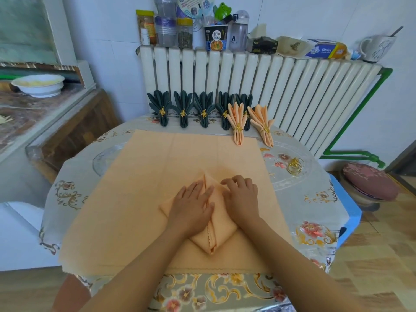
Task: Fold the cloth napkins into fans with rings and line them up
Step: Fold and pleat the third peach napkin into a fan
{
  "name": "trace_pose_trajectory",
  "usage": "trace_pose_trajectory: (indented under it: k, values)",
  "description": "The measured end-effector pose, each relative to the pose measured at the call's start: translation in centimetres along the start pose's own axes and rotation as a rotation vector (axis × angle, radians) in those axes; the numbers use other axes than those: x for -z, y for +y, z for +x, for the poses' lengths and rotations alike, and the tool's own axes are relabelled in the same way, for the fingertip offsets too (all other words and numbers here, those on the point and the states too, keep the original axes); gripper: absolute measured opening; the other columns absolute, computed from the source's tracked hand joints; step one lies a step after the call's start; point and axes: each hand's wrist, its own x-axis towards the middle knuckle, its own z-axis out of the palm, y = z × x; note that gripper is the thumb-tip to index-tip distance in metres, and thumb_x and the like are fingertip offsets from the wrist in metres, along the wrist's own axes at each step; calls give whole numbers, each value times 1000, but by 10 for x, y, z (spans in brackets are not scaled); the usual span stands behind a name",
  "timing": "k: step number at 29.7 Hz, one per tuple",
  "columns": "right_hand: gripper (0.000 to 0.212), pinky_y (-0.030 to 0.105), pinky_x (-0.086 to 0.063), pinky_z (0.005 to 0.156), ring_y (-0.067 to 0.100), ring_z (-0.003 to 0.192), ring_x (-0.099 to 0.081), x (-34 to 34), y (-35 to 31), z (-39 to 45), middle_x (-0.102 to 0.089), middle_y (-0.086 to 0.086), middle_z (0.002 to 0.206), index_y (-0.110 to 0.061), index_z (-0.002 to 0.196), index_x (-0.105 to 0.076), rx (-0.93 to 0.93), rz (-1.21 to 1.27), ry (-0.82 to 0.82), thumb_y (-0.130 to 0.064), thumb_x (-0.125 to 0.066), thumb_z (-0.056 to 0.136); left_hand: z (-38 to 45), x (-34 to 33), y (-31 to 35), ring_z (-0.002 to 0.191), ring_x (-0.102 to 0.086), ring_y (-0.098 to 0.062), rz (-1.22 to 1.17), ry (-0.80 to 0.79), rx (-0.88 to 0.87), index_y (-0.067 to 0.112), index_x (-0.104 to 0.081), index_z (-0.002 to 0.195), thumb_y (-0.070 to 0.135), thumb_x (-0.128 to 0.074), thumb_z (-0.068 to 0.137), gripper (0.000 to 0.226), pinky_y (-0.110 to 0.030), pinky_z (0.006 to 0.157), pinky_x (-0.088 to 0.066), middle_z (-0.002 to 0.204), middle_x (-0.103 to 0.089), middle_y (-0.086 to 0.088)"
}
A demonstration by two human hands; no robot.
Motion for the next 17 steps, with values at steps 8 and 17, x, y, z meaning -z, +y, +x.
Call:
trace_pose_trajectory:
  k: [8, 17]
  values:
    - [37, 34, -46, 68, 23, 81, -57, 10, -14, -59, -62, -2, 87, -19, 88, -74, 27, 6, 54, -36, -42, 79, 2, 3, 2, 147, 4, -12, 21, -39, 17, 37, -7, 152, 47, -17, 101, 53, -37, 119, 2, 162, 0, 1]
    - [31, 28, -46, 62, 12, 70, -54, 29, -48, -106, -63, -15, 76, -31, 84, -74, 11, 241, 33, -52, -52, 80, 0, 9, 6, 147, 4, -13, 9, -86, 35, 36, -9, 152, 44, -19, 101, 52, -36, 118, 4, 162, 0, 1]
